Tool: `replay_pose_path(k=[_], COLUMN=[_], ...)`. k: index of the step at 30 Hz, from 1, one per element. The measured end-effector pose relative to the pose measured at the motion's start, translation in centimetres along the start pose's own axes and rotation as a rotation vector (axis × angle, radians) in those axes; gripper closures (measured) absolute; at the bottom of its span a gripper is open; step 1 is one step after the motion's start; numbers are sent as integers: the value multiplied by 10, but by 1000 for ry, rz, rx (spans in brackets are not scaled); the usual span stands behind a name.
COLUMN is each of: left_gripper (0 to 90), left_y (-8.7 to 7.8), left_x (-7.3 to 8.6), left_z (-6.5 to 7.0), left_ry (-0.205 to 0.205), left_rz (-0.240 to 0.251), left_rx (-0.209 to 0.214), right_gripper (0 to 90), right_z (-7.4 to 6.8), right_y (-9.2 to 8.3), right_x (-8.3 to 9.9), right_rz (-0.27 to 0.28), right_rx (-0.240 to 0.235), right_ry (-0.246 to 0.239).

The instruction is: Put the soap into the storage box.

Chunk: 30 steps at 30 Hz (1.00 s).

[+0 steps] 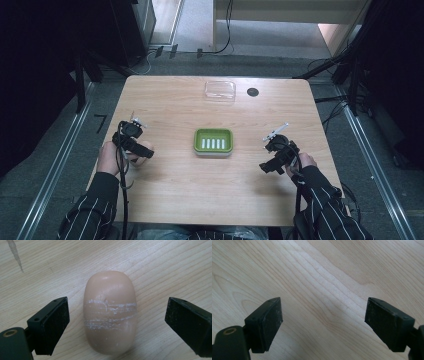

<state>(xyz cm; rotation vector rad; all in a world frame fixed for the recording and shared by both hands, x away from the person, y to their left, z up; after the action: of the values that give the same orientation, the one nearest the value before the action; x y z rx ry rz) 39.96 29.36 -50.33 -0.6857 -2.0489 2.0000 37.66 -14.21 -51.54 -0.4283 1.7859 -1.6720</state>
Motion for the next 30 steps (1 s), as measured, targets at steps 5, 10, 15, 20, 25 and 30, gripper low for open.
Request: replay_pose_path(k=[5,10,15,20,25,30], left_gripper=[63,60,65,134,194,198], left_y=[1,8,12,14,17,18], left_x=[-2,-4,-2,0,2,3], left_z=[-4,-8,-7,-8,-7,-7], left_ry=[-2,-10,1,5,6,7], left_rz=[-10,-34,-44,-50,-51,-59], left_rx=[-10,5,10,10,17,25], right_gripper=[154,154,154,154,154,154], right_z=[1,1,1,1,1,1], right_y=[0,-1,-1,-1,-1,0], right_x=[1,1,0,1,0,0], right_rz=[-2,1,6,5,6,7], right_rx=[2,1,-1,-2,-3,-4], right_ry=[-1,4,6,0,7,2])
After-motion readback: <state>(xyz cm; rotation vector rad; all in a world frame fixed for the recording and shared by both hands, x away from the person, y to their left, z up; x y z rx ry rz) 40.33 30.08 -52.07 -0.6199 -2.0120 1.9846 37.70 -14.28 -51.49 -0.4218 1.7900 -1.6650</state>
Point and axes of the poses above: each handheld gripper's, and its own axes: y roughly forward along the jaws, x roughly out of its underside, z roughly to its right, the point moved 8 cm from there along y, roughly forward along the jaws, and after that the axes turned 7 degrees about -z, right-handed, at the moved point
